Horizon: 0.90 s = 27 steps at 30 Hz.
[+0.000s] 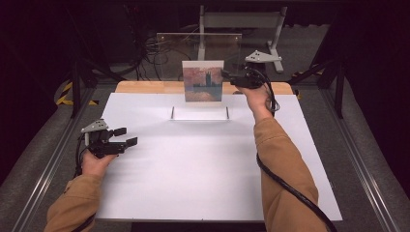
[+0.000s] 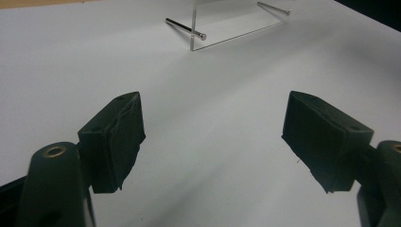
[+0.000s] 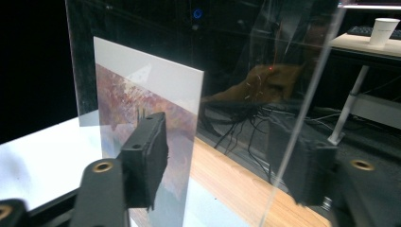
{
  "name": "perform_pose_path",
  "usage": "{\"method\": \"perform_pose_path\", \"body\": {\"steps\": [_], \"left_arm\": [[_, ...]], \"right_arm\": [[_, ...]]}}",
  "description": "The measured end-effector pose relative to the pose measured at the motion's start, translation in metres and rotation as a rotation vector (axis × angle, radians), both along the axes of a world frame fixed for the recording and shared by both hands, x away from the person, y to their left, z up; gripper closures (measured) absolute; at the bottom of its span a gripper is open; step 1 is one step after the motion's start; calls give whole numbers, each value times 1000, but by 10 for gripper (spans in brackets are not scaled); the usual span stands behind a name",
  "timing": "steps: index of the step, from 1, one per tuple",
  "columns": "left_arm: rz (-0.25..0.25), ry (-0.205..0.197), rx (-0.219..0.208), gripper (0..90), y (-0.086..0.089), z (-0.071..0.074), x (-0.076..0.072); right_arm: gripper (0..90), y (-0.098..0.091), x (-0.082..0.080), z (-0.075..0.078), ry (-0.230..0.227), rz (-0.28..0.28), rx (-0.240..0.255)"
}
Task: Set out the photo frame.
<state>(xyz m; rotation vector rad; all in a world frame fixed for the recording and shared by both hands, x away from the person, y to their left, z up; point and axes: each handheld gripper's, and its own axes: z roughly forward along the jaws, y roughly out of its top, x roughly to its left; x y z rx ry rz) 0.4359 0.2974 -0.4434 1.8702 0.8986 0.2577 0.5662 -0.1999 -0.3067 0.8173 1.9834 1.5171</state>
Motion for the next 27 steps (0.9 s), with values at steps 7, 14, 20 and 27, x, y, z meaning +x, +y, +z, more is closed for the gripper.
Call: {"method": "perform_pose_path", "body": {"steps": [7,14,20,27], "left_arm": [[7,6,-25,214,1,1,-2],[-6,-4,-4,214,-2,0,-1],[-14,-1,-15,213,-5,2,-2],[-24,-17,-9,210,-6,7,-4]], "right_arm": [[304,2,3,1,14,2,1],[210,-3,-1,9,-24,-40,10],[180,-17,-13,18,-25,-43,23],[157,-38,-44,29,-18,13,-49]]}}
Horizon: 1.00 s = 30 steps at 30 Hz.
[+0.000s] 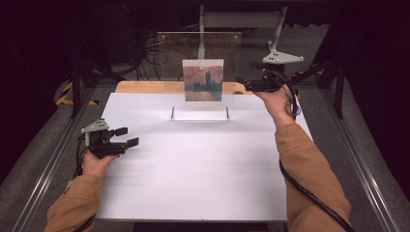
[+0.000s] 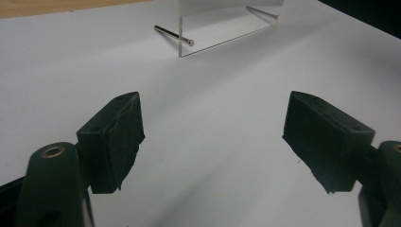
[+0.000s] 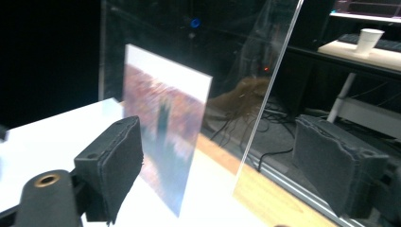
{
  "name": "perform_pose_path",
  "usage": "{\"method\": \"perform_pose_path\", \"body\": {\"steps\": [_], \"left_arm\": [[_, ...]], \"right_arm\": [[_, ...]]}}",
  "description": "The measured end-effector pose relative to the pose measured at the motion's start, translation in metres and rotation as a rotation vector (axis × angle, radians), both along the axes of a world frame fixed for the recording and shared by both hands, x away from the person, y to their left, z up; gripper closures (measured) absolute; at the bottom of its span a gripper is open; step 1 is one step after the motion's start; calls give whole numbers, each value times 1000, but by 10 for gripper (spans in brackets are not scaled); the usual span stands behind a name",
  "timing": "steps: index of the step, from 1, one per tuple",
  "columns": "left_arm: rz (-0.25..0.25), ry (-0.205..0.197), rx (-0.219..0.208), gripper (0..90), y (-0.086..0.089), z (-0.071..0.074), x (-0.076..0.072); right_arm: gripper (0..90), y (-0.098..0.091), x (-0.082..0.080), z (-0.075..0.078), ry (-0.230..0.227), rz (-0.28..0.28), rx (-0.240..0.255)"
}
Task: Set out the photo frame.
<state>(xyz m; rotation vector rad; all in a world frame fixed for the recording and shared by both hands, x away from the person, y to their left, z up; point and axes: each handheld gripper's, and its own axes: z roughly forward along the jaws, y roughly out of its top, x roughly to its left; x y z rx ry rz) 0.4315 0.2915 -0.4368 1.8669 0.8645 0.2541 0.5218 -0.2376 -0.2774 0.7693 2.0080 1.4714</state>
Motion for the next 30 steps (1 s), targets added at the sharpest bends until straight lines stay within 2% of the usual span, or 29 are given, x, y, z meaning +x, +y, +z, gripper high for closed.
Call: {"method": "perform_pose_path", "body": {"steps": [2,5,6,8,9,12,14,15,16,19,20,21,26,27,28,30], "left_arm": [[4,16,-15,210,-3,1,-2],[-8,-3,-5,208,-3,3,-2],[-9,6,-19,207,-4,4,-3],[-10,4,-20,207,-5,5,-5],[-18,-13,-3,206,-4,6,-5],[-20,-11,-16,204,-5,10,-8],[-24,-32,-1,204,-5,12,-10],[-23,-23,-15,203,-6,12,-12],[-27,-36,-2,203,-6,13,-12],[-31,-37,-2,202,-7,13,-15],[-26,-25,-15,202,-8,14,-17],[-30,-39,-1,202,-8,14,-17],[-22,-45,-6,202,-7,16,-19],[-23,-47,-3,202,-6,16,-19],[-24,-45,-8,202,-6,16,-19],[-23,-47,-13,202,-6,16,-20]], "right_arm": [[151,-3,-5,1,0,7,-5],[124,-11,-20,6,3,25,-22],[108,-17,-28,8,9,33,-21],[80,-21,-35,9,16,34,-24],[67,-23,-37,9,20,32,-23],[40,-32,-49,8,28,28,-26],[28,-38,-56,7,36,28,-23],[21,-41,-59,7,37,27,-21],[17,-43,-62,6,40,26,-20],[6,-50,-72,4,46,20,-14],[0,-52,-75,3,52,15,-10],[0,-54,-78,1,59,8,-9],[0,-62,-90,-10,76,11,-6],[0,-67,-95,-19,85,5,-4],[0,-67,-95,-19,85,5,-4],[1,-75,-100,-33,105,-4,29]]}}
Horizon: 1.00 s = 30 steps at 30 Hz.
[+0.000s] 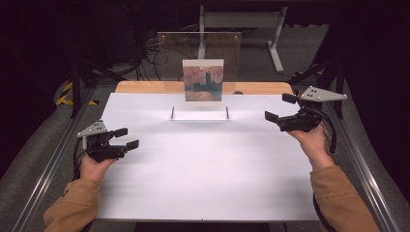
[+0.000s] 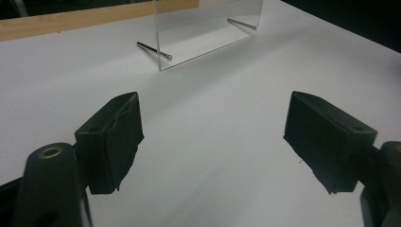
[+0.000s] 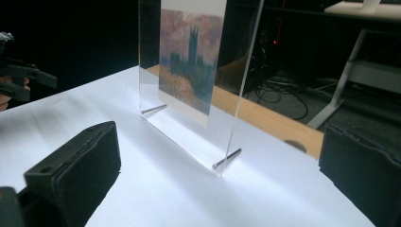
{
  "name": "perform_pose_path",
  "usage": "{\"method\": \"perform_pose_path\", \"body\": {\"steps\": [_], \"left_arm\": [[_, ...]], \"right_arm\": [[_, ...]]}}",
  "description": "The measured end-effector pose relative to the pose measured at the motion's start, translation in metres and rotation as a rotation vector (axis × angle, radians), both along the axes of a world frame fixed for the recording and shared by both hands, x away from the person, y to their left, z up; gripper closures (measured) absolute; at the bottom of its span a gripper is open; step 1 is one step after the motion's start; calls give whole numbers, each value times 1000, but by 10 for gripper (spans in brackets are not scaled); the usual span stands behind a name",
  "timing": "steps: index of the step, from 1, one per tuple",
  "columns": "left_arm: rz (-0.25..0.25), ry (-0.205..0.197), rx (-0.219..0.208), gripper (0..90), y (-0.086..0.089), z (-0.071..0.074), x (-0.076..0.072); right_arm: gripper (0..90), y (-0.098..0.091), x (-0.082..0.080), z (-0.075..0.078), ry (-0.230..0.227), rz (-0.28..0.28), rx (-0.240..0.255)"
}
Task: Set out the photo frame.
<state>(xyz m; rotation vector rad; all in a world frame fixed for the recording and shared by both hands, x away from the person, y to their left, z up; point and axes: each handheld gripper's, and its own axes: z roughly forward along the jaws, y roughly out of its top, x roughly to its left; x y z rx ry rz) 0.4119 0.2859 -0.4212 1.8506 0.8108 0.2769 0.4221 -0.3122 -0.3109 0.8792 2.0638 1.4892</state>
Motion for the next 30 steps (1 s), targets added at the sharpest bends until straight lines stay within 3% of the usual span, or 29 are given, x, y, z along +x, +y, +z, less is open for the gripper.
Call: {"method": "perform_pose_path", "body": {"steps": [10,14,17,29,30], "left_arm": [[15,-12,-23,204,1,0,-2],[17,3,-29,204,0,-1,-2],[8,-11,-19,204,0,-2,-1],[12,-1,-26,201,-7,-9,-1],[5,-12,-11,201,-7,-10,0]], "right_arm": [[1,-14,-3,-43,58,-21,48],[1,-17,-4,-58,72,-38,40],[0,-20,-4,-70,82,-54,30],[0,-13,-1,-110,87,-39,22],[0,-13,0,-113,87,-42,19]]}}
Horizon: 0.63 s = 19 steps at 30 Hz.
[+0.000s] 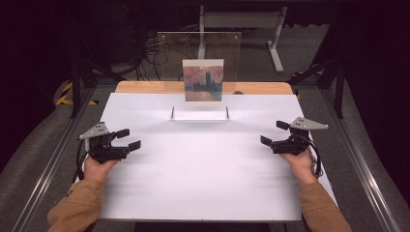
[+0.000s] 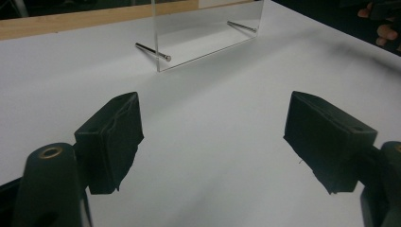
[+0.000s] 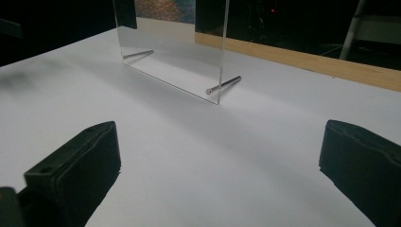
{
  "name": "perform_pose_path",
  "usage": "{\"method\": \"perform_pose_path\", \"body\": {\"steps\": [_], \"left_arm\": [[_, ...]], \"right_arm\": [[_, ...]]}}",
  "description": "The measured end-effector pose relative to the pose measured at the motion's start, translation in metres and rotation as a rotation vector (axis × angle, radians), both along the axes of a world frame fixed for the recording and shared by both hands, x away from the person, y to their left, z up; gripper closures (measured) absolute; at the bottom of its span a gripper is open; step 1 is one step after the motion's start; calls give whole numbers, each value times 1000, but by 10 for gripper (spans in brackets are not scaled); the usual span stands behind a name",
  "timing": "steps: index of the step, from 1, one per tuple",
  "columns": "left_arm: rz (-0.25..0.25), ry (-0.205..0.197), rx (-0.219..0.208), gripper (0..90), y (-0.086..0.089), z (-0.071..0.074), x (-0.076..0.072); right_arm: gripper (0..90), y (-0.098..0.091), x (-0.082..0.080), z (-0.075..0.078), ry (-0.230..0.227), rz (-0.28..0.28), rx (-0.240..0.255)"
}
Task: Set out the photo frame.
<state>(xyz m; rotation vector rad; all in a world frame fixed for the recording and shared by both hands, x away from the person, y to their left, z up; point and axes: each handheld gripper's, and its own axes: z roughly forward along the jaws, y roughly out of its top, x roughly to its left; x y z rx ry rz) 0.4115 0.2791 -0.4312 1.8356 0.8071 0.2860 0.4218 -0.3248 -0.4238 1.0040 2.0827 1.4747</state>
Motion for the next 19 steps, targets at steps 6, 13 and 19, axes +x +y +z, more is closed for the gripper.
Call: {"method": "perform_pose_path", "body": {"steps": [6,13,19], "left_arm": [[-7,-11,-1,197,-4,-1,-1],[-5,-27,-20,154,-4,-4,0],[1,-23,-40,137,-2,-5,1]], "right_arm": [[0,5,4,-17,46,3,-26],[0,9,5,-26,100,-8,-55],[0,6,5,-23,81,-13,-41]]}}
